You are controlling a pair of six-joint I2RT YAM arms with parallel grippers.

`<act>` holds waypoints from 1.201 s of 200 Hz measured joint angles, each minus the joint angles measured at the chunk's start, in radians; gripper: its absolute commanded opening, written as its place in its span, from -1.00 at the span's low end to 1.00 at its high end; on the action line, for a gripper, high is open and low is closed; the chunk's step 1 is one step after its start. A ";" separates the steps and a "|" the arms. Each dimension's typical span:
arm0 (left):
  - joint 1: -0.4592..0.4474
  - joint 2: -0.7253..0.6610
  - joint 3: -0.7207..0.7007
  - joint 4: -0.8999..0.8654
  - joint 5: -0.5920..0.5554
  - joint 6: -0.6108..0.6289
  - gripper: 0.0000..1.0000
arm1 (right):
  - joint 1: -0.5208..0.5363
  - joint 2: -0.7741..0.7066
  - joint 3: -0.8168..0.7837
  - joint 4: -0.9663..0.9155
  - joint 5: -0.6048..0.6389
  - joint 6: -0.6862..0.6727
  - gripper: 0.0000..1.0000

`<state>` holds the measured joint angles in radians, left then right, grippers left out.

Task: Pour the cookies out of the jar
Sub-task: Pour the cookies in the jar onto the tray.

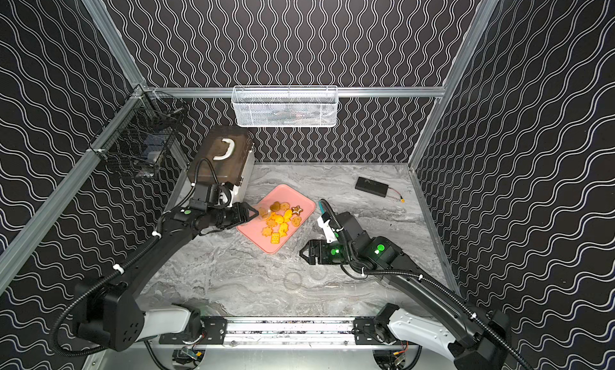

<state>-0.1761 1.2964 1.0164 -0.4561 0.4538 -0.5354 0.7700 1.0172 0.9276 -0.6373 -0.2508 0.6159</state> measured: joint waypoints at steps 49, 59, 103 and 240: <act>0.005 -0.097 -0.018 0.001 0.074 -0.051 -0.29 | 0.000 -0.004 0.022 -0.013 0.028 -0.007 0.86; 0.005 -0.116 -0.028 0.001 0.084 -0.070 -0.29 | 0.000 -0.003 0.026 -0.017 0.028 -0.007 0.91; 0.006 -0.179 -0.061 0.002 0.120 -0.095 -0.29 | 0.000 -0.003 0.031 -0.026 0.031 -0.010 1.00; 0.020 -0.263 -0.090 0.021 0.209 -0.124 -0.28 | -0.014 0.015 0.060 -0.053 0.061 -0.006 0.99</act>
<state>-0.1558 1.0332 0.9268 -0.4351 0.6632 -0.6590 0.7563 1.0321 0.9878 -0.6903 -0.1898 0.6102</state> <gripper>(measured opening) 0.637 0.996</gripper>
